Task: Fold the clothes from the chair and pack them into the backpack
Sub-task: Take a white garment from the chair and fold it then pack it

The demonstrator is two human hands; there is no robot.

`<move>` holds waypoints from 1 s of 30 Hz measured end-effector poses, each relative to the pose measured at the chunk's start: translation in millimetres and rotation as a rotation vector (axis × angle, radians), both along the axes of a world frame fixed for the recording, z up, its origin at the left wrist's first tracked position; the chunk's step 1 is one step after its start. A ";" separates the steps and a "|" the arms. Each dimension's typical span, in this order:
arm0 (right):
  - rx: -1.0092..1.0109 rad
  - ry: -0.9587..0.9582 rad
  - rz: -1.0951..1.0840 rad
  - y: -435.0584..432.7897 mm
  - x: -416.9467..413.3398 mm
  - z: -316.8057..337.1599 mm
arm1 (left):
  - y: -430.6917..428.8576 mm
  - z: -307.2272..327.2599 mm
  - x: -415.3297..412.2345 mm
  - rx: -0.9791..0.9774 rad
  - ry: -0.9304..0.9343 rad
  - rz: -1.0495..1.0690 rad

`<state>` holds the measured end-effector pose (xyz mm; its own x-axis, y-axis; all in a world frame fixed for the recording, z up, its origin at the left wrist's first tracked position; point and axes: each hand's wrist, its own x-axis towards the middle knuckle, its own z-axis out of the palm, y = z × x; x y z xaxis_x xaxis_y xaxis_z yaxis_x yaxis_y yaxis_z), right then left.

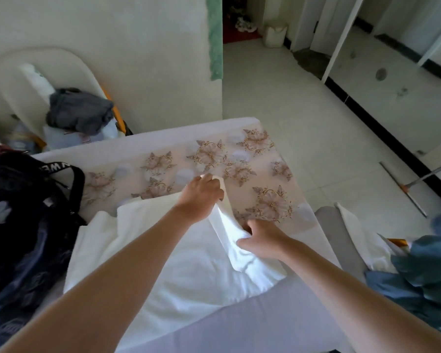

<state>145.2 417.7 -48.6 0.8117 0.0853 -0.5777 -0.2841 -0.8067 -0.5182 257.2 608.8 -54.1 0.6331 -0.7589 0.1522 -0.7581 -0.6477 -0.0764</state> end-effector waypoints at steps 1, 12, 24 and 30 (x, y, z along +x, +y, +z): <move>0.028 0.012 0.032 13.8 1.8 7.0 | 17.7 0.8 -3.8 -0.037 -0.022 0.051; -0.105 -0.258 0.310 100.9 0.0 -24.8 | 128.6 -50.0 -97.0 -0.189 0.342 0.637; -0.260 -0.392 0.578 121.5 -10.5 -86.2 | 116.4 -99.0 -147.9 -0.016 0.560 0.698; -0.313 -0.397 0.643 97.5 -18.8 -97.9 | 106.6 -104.5 -152.9 -0.010 0.549 0.701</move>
